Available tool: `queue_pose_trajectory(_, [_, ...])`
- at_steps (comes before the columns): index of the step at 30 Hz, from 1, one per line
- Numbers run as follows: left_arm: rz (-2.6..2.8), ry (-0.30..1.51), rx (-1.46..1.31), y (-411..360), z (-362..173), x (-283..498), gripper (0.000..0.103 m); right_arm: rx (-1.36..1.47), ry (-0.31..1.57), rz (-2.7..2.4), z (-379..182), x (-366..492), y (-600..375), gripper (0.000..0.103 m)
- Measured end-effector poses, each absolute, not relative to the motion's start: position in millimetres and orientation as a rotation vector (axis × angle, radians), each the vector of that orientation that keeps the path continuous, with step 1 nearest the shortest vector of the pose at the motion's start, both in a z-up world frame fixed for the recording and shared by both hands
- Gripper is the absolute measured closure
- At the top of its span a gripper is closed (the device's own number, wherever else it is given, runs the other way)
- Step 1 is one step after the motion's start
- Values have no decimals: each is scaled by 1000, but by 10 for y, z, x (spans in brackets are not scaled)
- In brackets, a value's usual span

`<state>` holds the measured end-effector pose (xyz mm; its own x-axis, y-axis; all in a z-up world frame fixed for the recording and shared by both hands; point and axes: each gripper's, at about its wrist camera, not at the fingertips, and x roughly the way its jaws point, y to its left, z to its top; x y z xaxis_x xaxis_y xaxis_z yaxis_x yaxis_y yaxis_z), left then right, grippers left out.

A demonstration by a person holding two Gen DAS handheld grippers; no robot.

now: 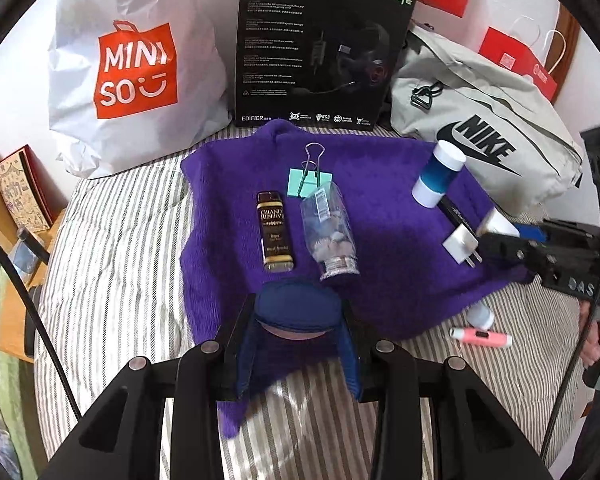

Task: Organize rigid objects
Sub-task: 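Carry the pink container with the left gripper while the right sets the tape roll on the towel, then regrasp the tape roll with the right gripper and stand it upright while the left holds the container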

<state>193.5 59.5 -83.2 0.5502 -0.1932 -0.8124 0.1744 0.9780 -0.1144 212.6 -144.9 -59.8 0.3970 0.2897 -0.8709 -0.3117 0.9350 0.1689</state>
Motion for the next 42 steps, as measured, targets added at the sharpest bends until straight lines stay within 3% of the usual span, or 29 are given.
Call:
queue_pose_trajectory(9, [-229,1001,-17,551,-1009,2188,69,-42,1114,332,-766,2720,-1421,72])
queue_pose_trajectory(13, [-235,1012,-17,558,-1059,2240,69,-38,1146,328,-902,2853,-1428,82])
queue_pose_trajectory(23, [-235,1035,-13,572,-1143,2308,69,-43,1167,362,-1068,2917,-1325,82])
queue_pose_trajectory(27, [-241,1044,-13,577,-1174,2300,69,-35,1163,364,-1078,2977,-1240,80])
queue_pose_trajectory(30, [-249,1049,-10,568,-1186,2288,69,-49,1166,334,-1104,3051,-1159,70])
queue_pose_trajectory(36, [-263,1053,-5,521,-1181,2273,69,-60,1153,280,-1100,3156,-1071,61])
queue_pose_trajectory(42, [-266,1055,-7,484,-1178,2285,69,-92,1139,263,-1118,3284,-944,60])
